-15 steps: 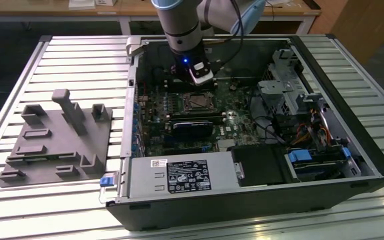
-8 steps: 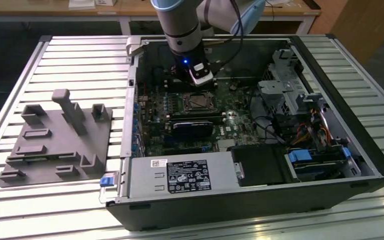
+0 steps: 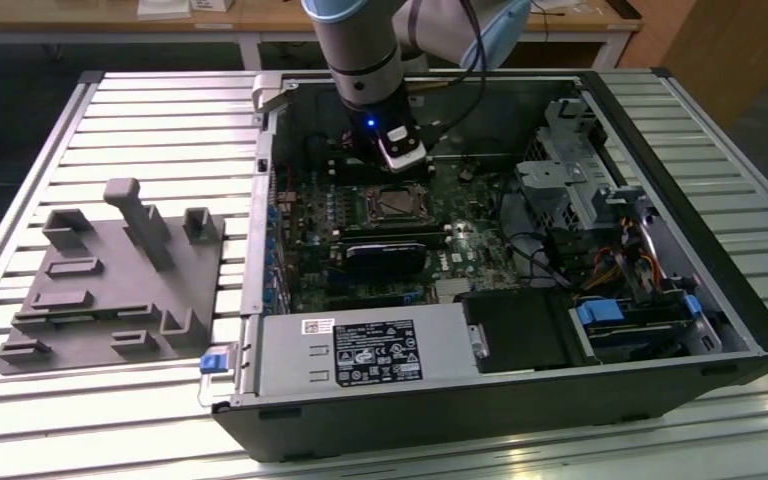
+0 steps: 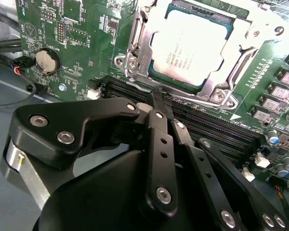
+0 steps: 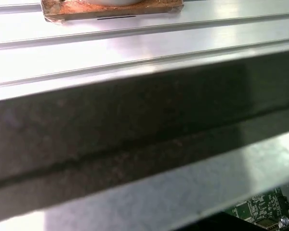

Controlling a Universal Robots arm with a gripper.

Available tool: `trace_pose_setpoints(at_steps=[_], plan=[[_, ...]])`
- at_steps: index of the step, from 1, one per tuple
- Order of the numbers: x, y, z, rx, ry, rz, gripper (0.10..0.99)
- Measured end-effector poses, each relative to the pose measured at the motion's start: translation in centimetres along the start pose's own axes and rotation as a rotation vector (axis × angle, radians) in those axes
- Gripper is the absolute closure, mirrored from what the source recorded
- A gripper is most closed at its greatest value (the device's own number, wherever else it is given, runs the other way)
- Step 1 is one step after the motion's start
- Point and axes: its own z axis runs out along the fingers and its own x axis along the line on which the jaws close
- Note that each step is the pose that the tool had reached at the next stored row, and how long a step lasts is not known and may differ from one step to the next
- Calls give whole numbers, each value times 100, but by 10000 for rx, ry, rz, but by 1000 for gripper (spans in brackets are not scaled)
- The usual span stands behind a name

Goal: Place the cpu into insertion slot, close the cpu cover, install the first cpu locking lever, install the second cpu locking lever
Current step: 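Install the first cpu locking lever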

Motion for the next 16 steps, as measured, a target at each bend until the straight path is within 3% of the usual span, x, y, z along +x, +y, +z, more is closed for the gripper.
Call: trace_pose_setpoints(at_steps=[16], plan=[[11,-11,48,-41,-172,-26,980]])
